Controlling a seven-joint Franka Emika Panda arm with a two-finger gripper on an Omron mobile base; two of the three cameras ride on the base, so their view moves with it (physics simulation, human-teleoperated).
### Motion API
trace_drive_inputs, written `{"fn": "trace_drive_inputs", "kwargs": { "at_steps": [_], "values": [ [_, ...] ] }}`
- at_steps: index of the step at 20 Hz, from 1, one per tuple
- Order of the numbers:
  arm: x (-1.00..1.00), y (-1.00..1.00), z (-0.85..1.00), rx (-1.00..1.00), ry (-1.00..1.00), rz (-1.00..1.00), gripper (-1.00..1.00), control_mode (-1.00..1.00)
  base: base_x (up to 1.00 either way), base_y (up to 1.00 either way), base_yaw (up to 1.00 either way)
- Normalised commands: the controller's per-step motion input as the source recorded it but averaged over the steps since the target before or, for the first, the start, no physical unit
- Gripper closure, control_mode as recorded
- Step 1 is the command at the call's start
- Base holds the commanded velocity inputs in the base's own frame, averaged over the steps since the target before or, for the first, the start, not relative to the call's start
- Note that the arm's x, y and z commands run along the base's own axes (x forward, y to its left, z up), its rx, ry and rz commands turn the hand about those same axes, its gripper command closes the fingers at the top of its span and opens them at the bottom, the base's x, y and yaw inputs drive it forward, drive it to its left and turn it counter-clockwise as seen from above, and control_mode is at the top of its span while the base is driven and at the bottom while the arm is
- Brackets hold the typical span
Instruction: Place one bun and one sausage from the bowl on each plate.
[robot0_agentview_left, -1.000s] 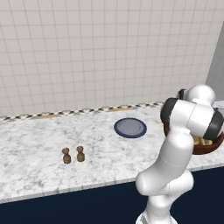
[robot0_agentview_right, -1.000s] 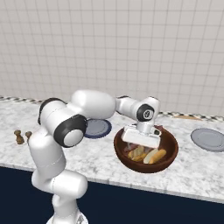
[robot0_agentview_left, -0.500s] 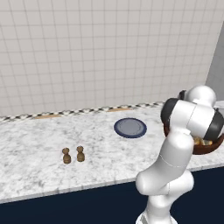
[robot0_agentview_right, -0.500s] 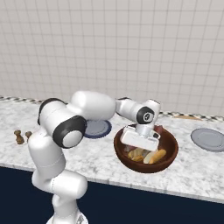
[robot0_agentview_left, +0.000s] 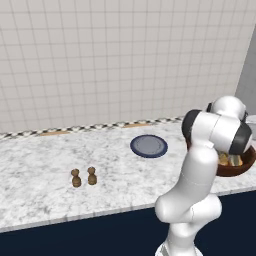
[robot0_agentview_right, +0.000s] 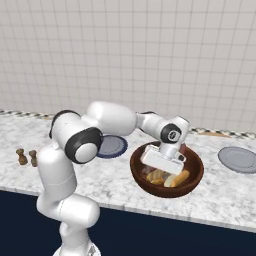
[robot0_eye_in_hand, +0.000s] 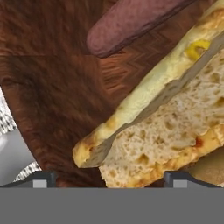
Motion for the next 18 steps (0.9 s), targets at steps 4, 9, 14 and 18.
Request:
{"fn": "trace_drive_inputs", "kwargs": {
  "at_steps": [4,9,14,18],
  "values": [
    [0.00,0.04,-0.31,0.07,0.00,0.00,-1.00,-1.00,0.00,0.00,0.00],
    [0.00,0.10,-0.28,0.04,0.00,0.00,-1.00,-1.00,0.00,0.00,0.00],
    [0.00,0.34,-0.38,0.01,0.00,0.00,-1.00,-1.00,0.00,0.00,0.00],
    [0.00,0.44,-0.24,-0.11,0.01,-0.01,-1.00,-1.00,0.00,0.00,0.00]
  ]
}}
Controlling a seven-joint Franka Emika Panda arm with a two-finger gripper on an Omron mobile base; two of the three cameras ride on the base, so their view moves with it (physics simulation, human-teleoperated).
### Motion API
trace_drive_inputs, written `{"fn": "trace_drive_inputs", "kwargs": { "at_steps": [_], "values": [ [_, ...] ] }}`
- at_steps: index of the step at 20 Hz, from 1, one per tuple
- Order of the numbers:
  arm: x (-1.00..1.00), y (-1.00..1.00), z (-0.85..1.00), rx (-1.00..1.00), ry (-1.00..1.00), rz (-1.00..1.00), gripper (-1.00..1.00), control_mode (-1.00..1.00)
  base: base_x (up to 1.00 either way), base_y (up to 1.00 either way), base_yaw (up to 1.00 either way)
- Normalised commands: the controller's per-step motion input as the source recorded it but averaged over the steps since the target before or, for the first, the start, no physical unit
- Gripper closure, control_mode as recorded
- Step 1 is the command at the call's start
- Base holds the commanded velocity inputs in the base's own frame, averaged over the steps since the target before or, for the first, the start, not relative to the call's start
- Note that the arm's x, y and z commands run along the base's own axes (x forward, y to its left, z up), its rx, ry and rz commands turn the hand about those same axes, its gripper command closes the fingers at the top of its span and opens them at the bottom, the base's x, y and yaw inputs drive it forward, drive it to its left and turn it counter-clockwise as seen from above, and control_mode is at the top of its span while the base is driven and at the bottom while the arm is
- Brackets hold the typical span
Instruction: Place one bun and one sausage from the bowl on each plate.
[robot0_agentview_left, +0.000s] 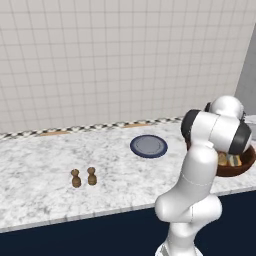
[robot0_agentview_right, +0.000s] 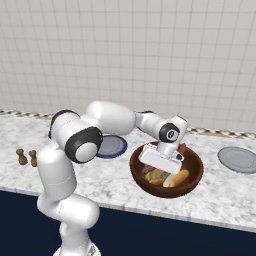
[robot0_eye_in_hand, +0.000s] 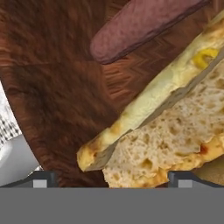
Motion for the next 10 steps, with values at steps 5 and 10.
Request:
{"fn": "trace_drive_inputs", "kwargs": {
  "at_steps": [5,10],
  "values": [
    [0.00,0.14,-0.28,-0.05,0.00,-0.03,-1.00,-1.00,0.00,0.00,0.00],
    [0.00,0.00,-0.28,-0.02,0.03,-0.09,-1.00,-1.00,0.00,0.00,0.00]
  ]
}}
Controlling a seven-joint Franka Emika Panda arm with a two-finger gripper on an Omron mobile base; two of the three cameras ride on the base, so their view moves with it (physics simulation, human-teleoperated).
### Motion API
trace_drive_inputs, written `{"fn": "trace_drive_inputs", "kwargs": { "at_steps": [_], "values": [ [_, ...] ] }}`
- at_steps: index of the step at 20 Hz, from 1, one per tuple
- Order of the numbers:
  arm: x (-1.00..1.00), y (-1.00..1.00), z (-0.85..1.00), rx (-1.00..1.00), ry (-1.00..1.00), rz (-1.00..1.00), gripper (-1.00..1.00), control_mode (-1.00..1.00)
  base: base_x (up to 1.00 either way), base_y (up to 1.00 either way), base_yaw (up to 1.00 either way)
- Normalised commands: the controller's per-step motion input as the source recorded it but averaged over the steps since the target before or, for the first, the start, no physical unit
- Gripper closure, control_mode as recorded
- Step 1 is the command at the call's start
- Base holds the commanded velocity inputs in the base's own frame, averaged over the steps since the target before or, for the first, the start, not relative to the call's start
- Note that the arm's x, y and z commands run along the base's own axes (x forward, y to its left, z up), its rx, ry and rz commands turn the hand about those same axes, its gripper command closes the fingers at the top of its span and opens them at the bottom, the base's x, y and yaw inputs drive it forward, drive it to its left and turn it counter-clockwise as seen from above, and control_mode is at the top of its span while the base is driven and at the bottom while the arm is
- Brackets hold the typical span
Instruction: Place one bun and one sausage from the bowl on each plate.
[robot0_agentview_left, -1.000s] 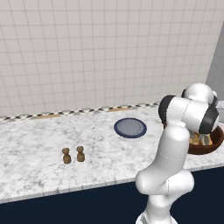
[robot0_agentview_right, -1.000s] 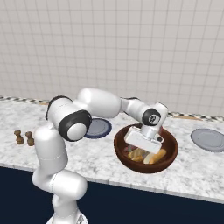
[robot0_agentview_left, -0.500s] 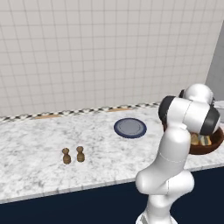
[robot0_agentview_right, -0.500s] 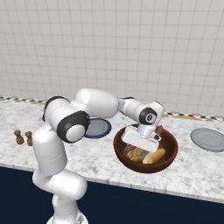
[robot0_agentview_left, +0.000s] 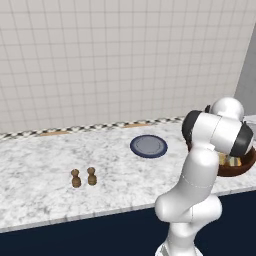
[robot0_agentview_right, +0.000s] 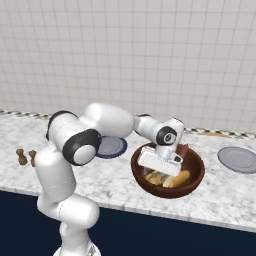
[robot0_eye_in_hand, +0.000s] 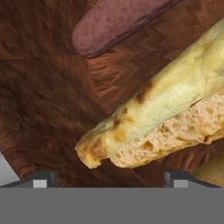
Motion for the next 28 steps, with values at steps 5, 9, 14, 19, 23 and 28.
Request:
{"fn": "trace_drive_inputs", "kwargs": {
  "at_steps": [5,9,14,19,23,28],
  "values": [
    [0.00,0.00,-0.52,0.00,-0.05,-0.10,-1.00,-1.00,0.00,0.00,0.00],
    [0.24,0.00,-0.19,0.00,-0.10,-0.23,-1.00,-1.00,0.00,0.00,0.00],
    [0.46,0.00,-0.01,0.00,0.02,-0.22,-1.00,-1.00,0.00,0.00,0.00],
    [0.14,0.09,-0.13,0.00,-0.01,-0.12,-1.00,-1.00,0.00,0.00,0.00],
    [0.13,0.25,0.22,-0.02,0.00,-0.08,-1.00,-1.00,0.00,0.00,0.00],
    [0.18,0.08,-0.33,0.00,-0.07,-0.12,-1.00,-1.00,0.00,0.00,0.00]
  ]
}}
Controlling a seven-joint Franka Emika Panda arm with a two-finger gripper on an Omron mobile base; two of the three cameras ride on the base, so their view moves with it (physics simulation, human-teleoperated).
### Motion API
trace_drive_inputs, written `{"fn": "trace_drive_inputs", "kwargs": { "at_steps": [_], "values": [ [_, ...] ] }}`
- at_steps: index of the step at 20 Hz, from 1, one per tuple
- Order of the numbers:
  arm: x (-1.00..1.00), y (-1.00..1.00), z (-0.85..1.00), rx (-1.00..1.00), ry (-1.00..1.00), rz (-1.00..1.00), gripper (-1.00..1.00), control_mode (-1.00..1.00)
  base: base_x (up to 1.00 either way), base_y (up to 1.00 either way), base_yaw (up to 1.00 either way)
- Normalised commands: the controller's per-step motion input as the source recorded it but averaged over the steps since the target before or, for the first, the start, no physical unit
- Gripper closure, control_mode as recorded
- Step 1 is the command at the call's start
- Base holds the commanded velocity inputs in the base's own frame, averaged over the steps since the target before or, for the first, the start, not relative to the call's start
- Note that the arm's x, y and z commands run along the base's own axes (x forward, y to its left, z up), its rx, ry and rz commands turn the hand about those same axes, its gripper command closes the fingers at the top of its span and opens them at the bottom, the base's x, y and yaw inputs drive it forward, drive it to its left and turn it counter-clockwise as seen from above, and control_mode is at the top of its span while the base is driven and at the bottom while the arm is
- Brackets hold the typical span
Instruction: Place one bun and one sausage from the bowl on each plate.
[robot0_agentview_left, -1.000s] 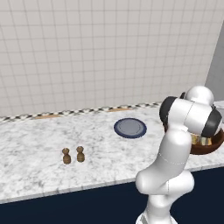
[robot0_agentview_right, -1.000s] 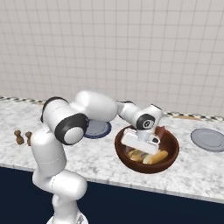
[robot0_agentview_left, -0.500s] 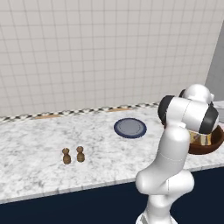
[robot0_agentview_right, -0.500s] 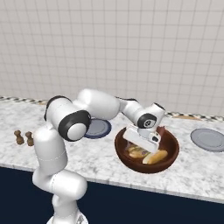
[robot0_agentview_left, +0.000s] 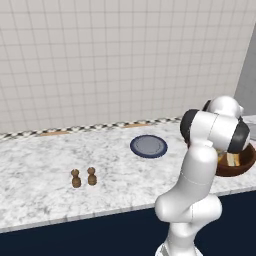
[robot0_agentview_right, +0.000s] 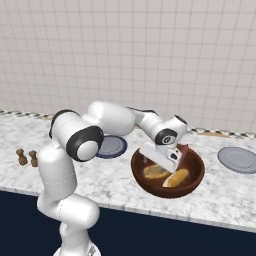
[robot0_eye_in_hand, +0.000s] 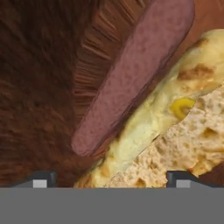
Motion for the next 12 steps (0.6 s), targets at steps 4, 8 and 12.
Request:
{"fn": "trace_drive_inputs", "kwargs": {
  "at_steps": [4,8,12],
  "values": [
    [0.00,0.09,-0.08,0.00,-0.01,-0.11,-1.00,-1.00,0.00,0.00,0.00],
    [0.07,0.07,-0.63,0.00,0.00,-0.11,-1.00,-1.00,0.00,0.00,0.00],
    [0.00,0.05,-0.80,-0.01,-0.05,-0.12,-1.00,-1.00,0.00,0.00,0.00]
  ]
}}
